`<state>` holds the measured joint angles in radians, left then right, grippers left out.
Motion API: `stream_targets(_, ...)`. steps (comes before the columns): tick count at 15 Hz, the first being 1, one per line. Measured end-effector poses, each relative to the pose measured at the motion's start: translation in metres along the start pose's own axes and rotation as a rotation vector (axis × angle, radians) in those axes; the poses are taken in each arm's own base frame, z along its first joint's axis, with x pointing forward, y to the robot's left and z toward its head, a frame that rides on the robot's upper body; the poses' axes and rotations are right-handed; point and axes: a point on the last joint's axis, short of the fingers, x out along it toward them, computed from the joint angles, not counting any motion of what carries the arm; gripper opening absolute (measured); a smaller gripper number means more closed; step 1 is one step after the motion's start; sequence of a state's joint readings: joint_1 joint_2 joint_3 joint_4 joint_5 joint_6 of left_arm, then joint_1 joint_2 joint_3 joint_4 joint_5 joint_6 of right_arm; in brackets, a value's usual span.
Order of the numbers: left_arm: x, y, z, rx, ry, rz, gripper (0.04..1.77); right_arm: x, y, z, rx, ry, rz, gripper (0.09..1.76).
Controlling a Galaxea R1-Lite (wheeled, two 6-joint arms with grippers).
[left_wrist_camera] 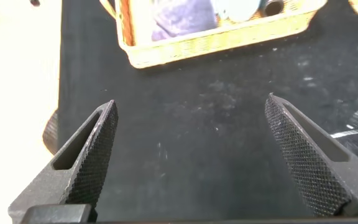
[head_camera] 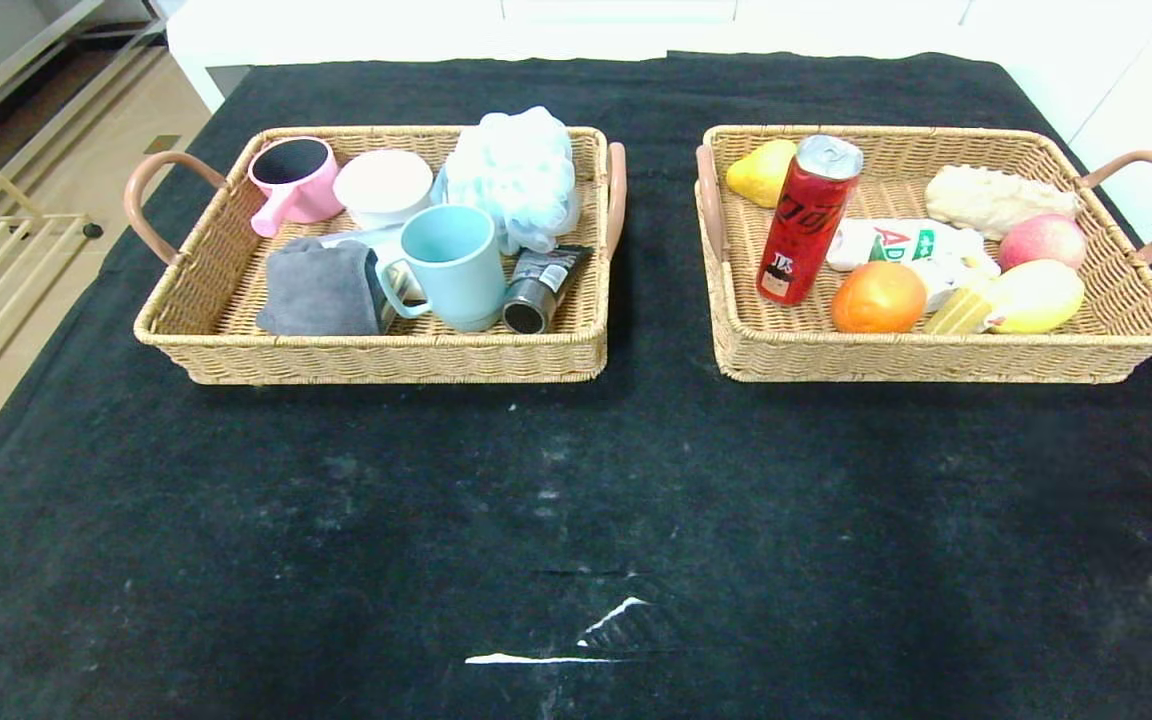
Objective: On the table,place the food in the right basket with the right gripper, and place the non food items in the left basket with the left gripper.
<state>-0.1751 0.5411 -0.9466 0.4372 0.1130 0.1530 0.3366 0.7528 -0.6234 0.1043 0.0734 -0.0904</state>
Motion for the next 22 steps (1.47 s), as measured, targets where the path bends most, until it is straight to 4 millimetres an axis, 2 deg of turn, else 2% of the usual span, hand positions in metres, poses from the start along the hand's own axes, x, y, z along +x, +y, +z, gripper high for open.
stream_targets(2,-0.020,-0.003,-0.003,0.000,-0.026,-0.018,1.71,-0.036,0.000,-0.004,0.032,-0.011,-0.114,1.71)
stream_targets(4,-0.035,-0.009,-0.005,0.000,-0.054,-0.014,1.71,-0.061,0.005,-0.013,0.050,-0.036,-0.202,1.71)
stream_targets(6,-0.049,-0.019,-0.009,0.004,-0.075,-0.044,1.71,-0.077,0.012,-0.028,0.062,-0.047,-0.260,1.71)
stream_targets(9,-0.063,-0.032,-0.019,0.009,-0.083,-0.062,1.72,-0.085,0.022,-0.054,0.071,-0.056,-0.300,1.71)
stream_targets(14,-0.074,-0.026,-0.029,0.003,-0.104,-0.059,1.72,-0.089,0.029,-0.081,0.074,-0.078,-0.321,1.71)
stream_targets(16,-0.077,-0.025,-0.042,0.000,-0.090,-0.093,1.72,-0.088,0.031,-0.089,0.074,-0.076,-0.323,1.71)
stream_targets(22,-0.080,-0.033,-0.106,-0.020,-0.080,-0.131,1.72,-0.096,0.039,-0.108,0.049,-0.168,-0.297,1.71)
